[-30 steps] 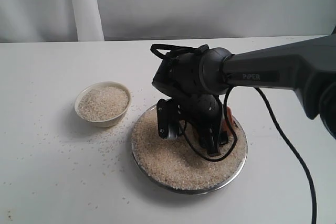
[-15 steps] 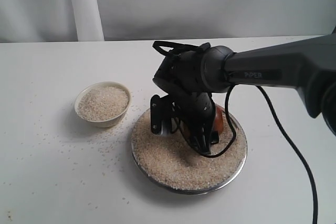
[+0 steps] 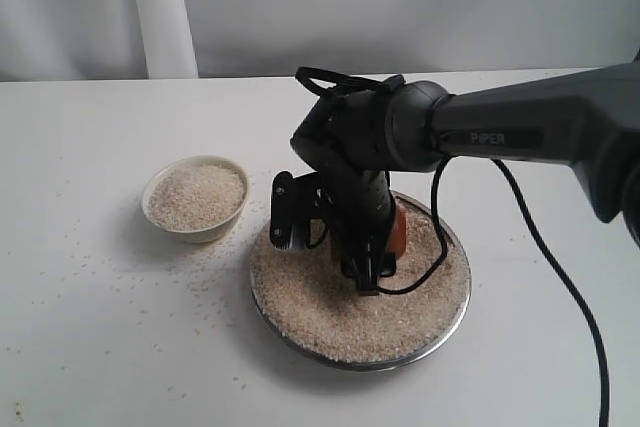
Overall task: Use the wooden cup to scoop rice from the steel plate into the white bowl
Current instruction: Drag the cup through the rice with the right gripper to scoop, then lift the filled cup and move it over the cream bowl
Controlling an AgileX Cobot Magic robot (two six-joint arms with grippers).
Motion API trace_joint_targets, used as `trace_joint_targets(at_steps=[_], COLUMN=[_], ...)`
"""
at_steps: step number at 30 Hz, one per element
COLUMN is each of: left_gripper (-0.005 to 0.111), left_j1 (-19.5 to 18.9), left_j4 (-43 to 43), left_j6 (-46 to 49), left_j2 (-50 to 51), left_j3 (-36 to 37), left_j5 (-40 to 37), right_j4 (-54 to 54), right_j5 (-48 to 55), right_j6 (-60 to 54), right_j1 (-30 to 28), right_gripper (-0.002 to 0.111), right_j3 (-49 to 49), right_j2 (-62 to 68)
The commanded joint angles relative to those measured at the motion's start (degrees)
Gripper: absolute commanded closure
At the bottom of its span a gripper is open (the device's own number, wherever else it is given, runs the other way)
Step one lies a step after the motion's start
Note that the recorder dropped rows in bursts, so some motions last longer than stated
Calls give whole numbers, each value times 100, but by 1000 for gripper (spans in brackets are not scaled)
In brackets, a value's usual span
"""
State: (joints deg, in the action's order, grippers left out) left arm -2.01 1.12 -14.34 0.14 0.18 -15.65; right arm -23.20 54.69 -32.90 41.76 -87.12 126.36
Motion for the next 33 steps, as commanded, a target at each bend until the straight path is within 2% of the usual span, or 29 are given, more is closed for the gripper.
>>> trace_joint_targets(at_steps=[1, 7, 12, 17, 25, 29, 33], left_gripper=[107, 107, 107, 107, 107, 107, 107], left_j1=[27, 27, 27, 27, 27, 27, 27], left_j4=[-9, -9, -9, -9, -9, -9, -9], left_j6=[-22, -22, -22, -22, -22, -22, -22], left_j2=[-14, -14, -14, -14, -14, -14, -14], left_j3=[-18, -18, -18, -18, -18, -18, -18], left_j5=[36, 36, 36, 36, 36, 36, 36], right_j4=[566, 623, 871, 1510, 1840, 2159, 2380], right_j5=[-318, -556, -1670, -2756, -3840, -5032, -5305], right_j6=[81, 173, 189, 174, 186, 186, 186], right_j1=[-32, -133, -189, -508, -795, -862, -862], right_gripper=[108, 108, 108, 108, 108, 108, 108], right_j3=[69, 417, 1159, 1825, 2673, 3202, 3202], right_j2=[187, 147, -189, -599, -932, -1276, -1782])
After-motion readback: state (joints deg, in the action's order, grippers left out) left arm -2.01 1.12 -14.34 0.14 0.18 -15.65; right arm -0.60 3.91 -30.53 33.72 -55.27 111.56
